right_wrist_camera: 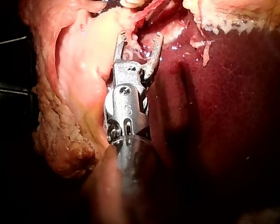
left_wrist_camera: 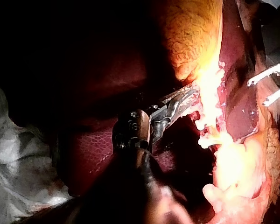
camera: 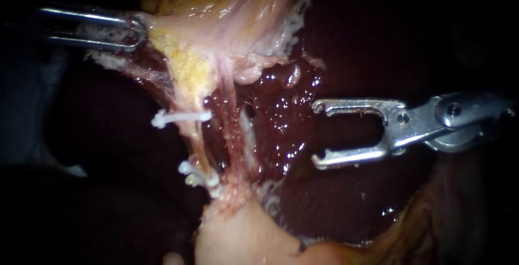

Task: Going back third clip left tube

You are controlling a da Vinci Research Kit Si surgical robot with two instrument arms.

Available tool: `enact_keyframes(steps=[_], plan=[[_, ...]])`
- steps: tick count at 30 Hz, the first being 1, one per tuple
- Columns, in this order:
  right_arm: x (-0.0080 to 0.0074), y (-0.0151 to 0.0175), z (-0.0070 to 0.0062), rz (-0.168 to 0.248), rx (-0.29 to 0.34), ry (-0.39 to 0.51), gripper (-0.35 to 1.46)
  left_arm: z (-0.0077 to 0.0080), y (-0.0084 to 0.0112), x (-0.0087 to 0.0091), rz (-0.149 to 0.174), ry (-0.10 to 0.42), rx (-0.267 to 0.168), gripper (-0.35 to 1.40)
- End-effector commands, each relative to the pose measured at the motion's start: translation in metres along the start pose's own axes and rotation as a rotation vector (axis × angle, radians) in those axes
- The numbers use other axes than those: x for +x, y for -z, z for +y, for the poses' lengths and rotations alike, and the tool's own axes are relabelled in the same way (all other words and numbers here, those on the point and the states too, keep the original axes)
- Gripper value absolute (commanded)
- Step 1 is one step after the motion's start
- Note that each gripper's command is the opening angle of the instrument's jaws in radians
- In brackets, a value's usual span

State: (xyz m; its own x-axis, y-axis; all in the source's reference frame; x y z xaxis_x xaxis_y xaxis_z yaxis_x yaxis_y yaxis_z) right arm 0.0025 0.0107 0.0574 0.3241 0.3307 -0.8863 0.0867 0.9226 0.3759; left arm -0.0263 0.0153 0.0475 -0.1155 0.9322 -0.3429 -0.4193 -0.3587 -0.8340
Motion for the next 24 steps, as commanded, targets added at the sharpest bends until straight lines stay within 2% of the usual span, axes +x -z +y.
enact_keyframes(steps=[1,7,13,16,24], plan=[[0.0,0.0,0.0,0.0,0.0,0.0,0.5,-0.0001,-0.0004,-0.0001,0.002,0.0,0.004,-0.35],[-0.0001,0.0002,-0.0001,0.0,0.001,0.001,0.5,-0.0006,-0.0034,-0.0008,0.005,-0.006,0.002,-0.35],[-0.0001,0.0002,-0.0001,0.001,0.004,0.001,0.5,-0.0012,-0.0065,-0.0019,-0.012,-0.015,-0.004,-0.35],[0.0,0.0002,-0.0002,0.001,0.004,0.001,0.5,-0.0014,-0.0071,-0.0023,-0.012,-0.018,-0.005,-0.35],[0.0001,0.0001,-0.0003,0.001,0.004,0.0,0.5,-0.0014,-0.0068,-0.0022,-0.014,-0.018,-0.007,-0.35]])
